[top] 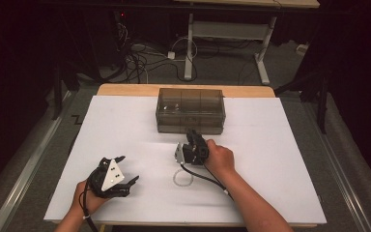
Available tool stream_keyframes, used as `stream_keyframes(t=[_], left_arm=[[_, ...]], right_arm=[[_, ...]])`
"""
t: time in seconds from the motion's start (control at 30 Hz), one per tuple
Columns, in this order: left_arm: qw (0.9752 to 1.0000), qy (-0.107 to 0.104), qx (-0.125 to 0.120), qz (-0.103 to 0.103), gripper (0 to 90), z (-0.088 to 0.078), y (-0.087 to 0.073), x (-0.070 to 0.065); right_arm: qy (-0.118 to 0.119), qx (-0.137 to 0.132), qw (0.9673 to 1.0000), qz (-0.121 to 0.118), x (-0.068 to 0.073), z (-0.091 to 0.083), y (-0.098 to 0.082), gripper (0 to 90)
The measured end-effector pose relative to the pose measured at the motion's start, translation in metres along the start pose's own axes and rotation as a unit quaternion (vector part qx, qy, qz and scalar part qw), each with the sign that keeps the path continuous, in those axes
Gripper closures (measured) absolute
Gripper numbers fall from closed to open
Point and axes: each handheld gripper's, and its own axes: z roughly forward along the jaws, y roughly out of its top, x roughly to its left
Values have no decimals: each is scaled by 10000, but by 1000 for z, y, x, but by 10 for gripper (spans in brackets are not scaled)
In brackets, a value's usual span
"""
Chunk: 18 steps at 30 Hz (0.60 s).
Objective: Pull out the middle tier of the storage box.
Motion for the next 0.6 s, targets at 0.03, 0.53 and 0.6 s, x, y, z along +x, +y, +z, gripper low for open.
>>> stream_keyframes(t=[0.03, 0.53, 0.6], left_arm=[[10000, 1, 0, 2, 203, 0, 0, 0], [10000, -35, 40, 33, 203, 2, 1, -1], [10000, -40, 34, 32, 203, 2, 1, -1]], right_arm=[[92, -49, 9998, 161, -4, -2, -1, 794], [1144, -63, 9466, 3014, -93, -8, -64, 900], [1202, 25, 9413, 3154, -101, -5, -73, 900]])
